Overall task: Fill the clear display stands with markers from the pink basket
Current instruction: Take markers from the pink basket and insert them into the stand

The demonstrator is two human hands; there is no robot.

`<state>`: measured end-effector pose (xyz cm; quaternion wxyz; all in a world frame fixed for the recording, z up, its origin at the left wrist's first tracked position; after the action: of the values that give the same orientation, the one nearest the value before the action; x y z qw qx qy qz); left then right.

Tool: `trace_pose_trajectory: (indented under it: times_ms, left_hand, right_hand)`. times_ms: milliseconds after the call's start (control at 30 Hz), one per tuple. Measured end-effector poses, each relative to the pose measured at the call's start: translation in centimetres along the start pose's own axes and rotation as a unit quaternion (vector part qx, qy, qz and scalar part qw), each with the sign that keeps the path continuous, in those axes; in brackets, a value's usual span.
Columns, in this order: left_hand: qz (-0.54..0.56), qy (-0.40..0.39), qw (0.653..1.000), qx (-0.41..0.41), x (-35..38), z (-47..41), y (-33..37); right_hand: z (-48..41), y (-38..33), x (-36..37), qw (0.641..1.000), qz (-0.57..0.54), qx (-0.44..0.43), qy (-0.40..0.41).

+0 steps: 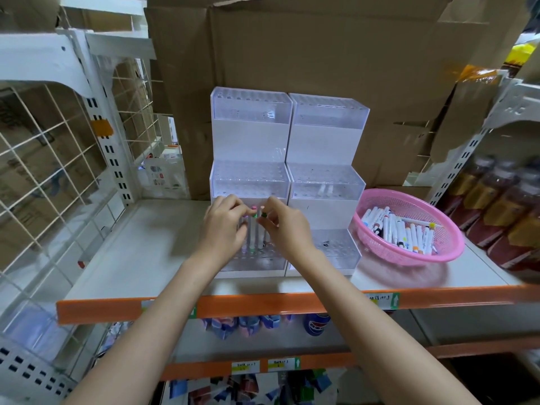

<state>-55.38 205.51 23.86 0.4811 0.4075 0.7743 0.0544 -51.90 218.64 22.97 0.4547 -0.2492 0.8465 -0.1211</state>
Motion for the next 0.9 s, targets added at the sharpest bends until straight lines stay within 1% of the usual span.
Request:
trace_pose_trajectory:
  times_ms: [167,267,367,400,467,567,667,767,900]
  left_hand:
    - [0.000,0.004,1.000,-0.012,0.1,0.0,0.0]
    - [-0.011,0.002,1.000,-0.024,0.1,-0.1,0.2]
    - [-0.028,0.014,0.999,-0.041,0.1,-0.2,0.3]
    - [-0.030,0.026,0.998,-0.047,0.0,-0.2,0.4]
    - [-0.028,0.051,0.997,-0.054,0.0,-0.2,1.0]
    - [-0.022,0.067,0.997,-0.027,0.6,-0.4,3.2]
    - [-0.015,0.052,0.998,0.016,2.3,-0.9,7.1]
    - [0.014,0.031,0.998,0.049,5.0,-1.6,11.4]
    - [0.048,-0.052,0.993,0.090,10.4,-2.4,16.8]
  right_hand:
    - [0.1,0.2,0.0,1.000,-0.022,0.016,-0.007]
    - [-0.3,0.3,0.0,0.999,-0.006,0.019,-0.044]
    - [-0.1,0.6,0.0,0.996,0.005,-0.015,-0.085]
    - [0.2,0.8,-0.1,0.996,-0.008,-0.032,-0.082]
    - [0.8,1.3,-1.1,0.996,-0.037,-0.057,-0.048]
    - [1.4,2.8,-3.7,0.997,-0.040,-0.072,0.009]
    - [2.0,5.4,-6.3,0.998,-0.030,-0.054,0.030]
    - [3.1,8.6,-9.2,0.999,-0.008,-0.033,0.039]
    - [5.2,13.3,-13.4,0.999,0.003,0.009,0.045]
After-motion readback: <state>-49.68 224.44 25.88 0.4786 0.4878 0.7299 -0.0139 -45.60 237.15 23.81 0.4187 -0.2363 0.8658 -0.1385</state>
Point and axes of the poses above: each hand's wrist, its own z-axis away from the middle knuckle, its own x-axis out of the palm, y = z × x, the point moved 6 cm from there along -z, towards the middle knuckle, and after that the axes turned 13 degrees about -x, right-handed, at the moved point
